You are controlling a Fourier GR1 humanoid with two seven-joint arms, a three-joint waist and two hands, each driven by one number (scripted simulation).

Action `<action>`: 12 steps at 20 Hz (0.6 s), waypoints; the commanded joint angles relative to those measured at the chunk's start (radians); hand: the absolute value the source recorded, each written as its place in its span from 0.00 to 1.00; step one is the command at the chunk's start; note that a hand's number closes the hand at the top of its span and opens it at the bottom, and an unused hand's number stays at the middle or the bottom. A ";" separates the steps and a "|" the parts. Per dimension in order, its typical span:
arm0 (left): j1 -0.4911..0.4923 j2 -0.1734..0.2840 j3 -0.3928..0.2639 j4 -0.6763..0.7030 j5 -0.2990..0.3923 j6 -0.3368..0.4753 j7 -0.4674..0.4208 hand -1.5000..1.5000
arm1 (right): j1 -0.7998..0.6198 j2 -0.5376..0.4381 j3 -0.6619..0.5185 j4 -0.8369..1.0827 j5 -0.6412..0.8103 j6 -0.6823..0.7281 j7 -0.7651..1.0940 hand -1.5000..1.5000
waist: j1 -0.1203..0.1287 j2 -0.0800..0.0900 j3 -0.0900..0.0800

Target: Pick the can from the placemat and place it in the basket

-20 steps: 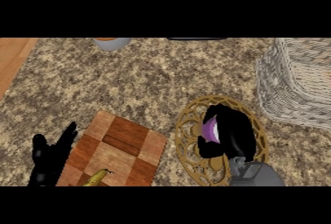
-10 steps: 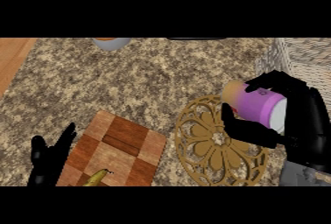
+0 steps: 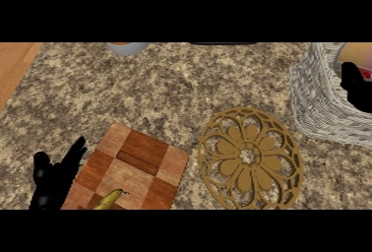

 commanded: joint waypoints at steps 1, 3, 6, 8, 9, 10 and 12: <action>0.019 -0.027 -0.024 -0.002 -0.011 0.019 0.073 0.50 | -0.118 -0.107 -0.149 0.078 -0.106 0.080 0.050 1.00 | 0.003 0.006 -0.008; -0.005 -0.019 -0.004 0.056 -0.007 -0.008 0.017 0.50 | -0.098 -0.129 -0.165 0.220 -0.094 0.025 -0.067 1.00 | 0.008 0.010 -0.008; 0.009 -0.025 -0.010 0.043 -0.004 -0.012 0.036 0.50 | -0.148 -0.205 -0.234 0.329 -0.137 0.052 -0.085 1.00 | 0.011 0.010 -0.008; 0.037 -0.032 -0.025 0.027 -0.026 -0.012 0.006 0.50 | -0.129 -0.251 -0.246 0.342 -0.160 0.086 -0.119 1.00 | 0.008 0.008 -0.008; 0.030 -0.048 -0.026 0.023 -0.045 0.023 0.015 0.50 | -0.086 -0.227 -0.227 0.390 -0.121 0.026 -0.195 1.00 | 0.011 0.010 -0.007; -0.013 -0.032 0.006 0.124 -0.017 -0.021 -0.028 0.50 | -0.105 -0.244 -0.221 0.395 -0.124 0.054 -0.161 1.00 | 0.006 0.011 -0.008; -0.009 -0.046 -0.018 0.016 -0.022 0.009 0.076 0.50 | -0.058 -0.254 -0.247 0.484 -0.137 0.018 -0.295 1.00 | 0.011 0.011 -0.007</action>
